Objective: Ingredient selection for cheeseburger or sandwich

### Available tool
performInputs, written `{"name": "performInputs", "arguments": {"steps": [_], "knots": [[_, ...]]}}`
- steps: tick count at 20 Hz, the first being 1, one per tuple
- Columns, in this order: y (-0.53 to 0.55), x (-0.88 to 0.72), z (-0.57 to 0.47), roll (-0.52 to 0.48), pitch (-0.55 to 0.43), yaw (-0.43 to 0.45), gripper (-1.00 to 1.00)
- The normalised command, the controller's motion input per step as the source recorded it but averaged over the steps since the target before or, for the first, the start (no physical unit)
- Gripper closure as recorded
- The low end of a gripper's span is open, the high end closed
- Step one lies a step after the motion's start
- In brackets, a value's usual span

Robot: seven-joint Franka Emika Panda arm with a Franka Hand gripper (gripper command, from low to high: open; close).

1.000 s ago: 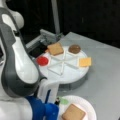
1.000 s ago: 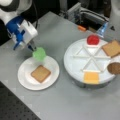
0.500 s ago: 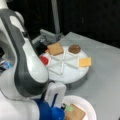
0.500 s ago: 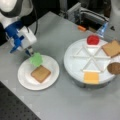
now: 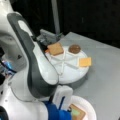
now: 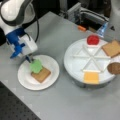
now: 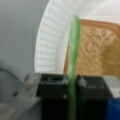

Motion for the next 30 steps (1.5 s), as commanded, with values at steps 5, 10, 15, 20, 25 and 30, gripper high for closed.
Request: {"name": "performInputs", "arguments": {"steps": [5,10,15,20,25,30], "knots": [[-0.09,0.26,-0.04,-0.026,0.034,0.099,1.00],[-0.11,0.21,-0.09,-0.008,0.018,0.110,1.00],[-0.11,0.18,-0.03,-0.002,0.006,0.124,1.00],[-0.10,0.15,0.02,0.004,0.025,0.146,1.00],[-0.07,0.12,0.02,0.022,0.023,0.139,1.00],[-0.04,0.07,0.01,0.016,0.029,0.137,1.00]]}}
